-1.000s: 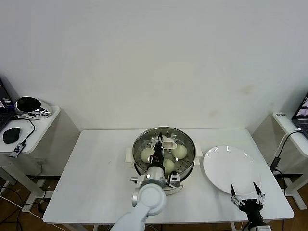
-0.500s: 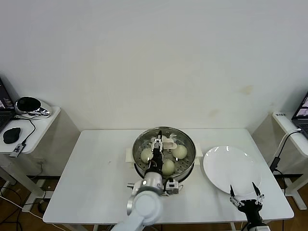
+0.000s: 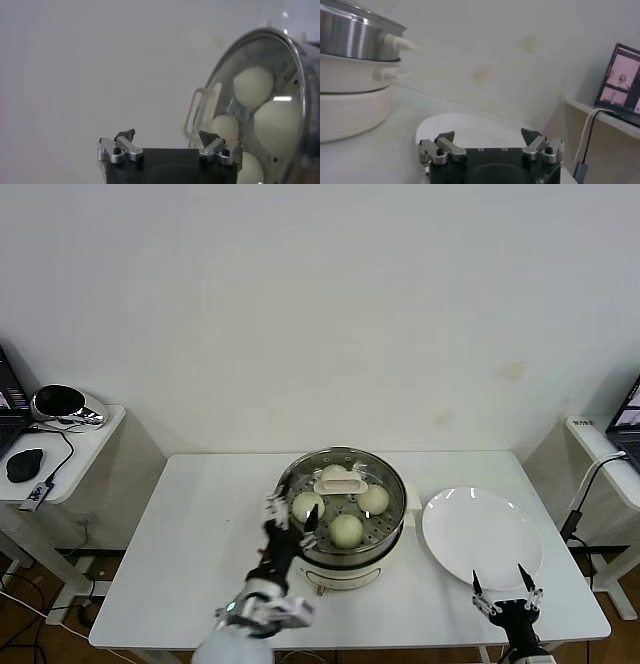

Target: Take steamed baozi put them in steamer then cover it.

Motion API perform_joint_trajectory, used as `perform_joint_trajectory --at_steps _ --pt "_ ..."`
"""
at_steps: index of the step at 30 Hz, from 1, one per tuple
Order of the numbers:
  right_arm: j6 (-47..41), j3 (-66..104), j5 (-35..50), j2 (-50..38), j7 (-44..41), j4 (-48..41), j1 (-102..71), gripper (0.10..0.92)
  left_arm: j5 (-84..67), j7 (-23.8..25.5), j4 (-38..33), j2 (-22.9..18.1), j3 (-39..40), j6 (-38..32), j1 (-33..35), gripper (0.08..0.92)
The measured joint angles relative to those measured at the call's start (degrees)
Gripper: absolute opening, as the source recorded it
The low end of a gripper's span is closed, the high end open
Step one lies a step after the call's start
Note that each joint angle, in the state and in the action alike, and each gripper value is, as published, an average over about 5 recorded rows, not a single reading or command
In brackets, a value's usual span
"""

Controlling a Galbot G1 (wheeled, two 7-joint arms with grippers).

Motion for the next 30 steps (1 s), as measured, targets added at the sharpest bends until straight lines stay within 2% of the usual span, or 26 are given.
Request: perform_joint_trajectory --at_steps 6,12,20,30 --pt "0.2 -1.7 1.9 -1.8 -0.4 1.0 -1.4 0.823 -21.6 -7.8 -2.7 1.1 -9.2 -8.2 10.3 0.823" --pt "-1.0 -4.2 5.8 -5.2 -0.2 2.6 -4.0 0.823 -39.5 -12.0 -3.1 1.1 -14.0 -13.5 19.8 0.823" --pt "-3.2 -7.1 10.0 -8.0 0.5 5.8 -8.0 0.823 -51.4 -13.5 -1.3 0.0 -18.0 -17.6 26.4 0.823" --pt "-5.1 -9.6 12.2 -9.4 1.4 9.7 -11.2 0.823 -55.8 -12.4 1.3 -1.1 -19.9 -19.5 29.6 0.823"
